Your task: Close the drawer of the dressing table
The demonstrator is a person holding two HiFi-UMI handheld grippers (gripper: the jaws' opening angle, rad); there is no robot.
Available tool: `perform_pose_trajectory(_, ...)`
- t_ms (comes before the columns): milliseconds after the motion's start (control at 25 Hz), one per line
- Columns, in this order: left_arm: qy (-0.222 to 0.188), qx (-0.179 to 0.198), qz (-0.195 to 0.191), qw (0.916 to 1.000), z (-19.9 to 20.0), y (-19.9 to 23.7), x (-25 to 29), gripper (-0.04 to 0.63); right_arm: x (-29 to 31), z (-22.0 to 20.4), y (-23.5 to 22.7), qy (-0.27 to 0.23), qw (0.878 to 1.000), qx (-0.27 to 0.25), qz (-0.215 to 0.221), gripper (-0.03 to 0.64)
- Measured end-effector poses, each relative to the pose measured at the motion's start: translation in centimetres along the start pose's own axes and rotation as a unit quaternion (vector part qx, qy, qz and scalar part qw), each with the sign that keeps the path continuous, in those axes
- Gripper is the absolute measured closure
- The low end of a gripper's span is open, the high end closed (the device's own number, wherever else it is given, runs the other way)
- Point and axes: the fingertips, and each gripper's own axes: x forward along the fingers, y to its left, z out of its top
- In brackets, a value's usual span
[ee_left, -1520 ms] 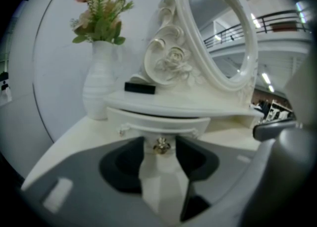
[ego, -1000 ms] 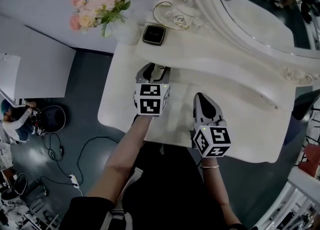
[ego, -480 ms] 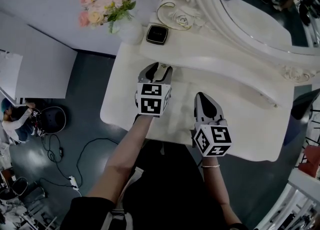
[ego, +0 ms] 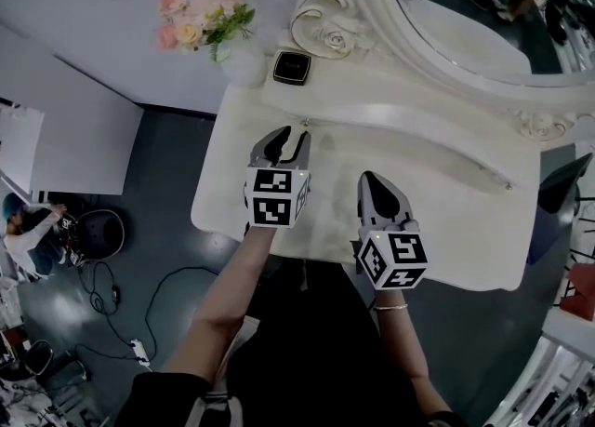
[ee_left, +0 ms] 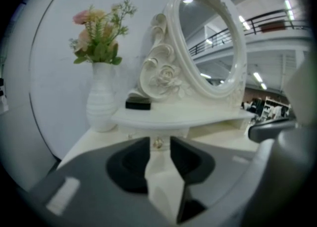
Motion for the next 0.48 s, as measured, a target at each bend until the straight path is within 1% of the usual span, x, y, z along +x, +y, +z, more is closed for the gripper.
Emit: perform_pose_trajectory(480, -0.029, 0.007, -0.014, 0.9995, 0.0, 0.4, -5.4, 0.5, -1.6, 0.2, 1.6, -0.016, 1.0, -0.009, -0.017, 0.612)
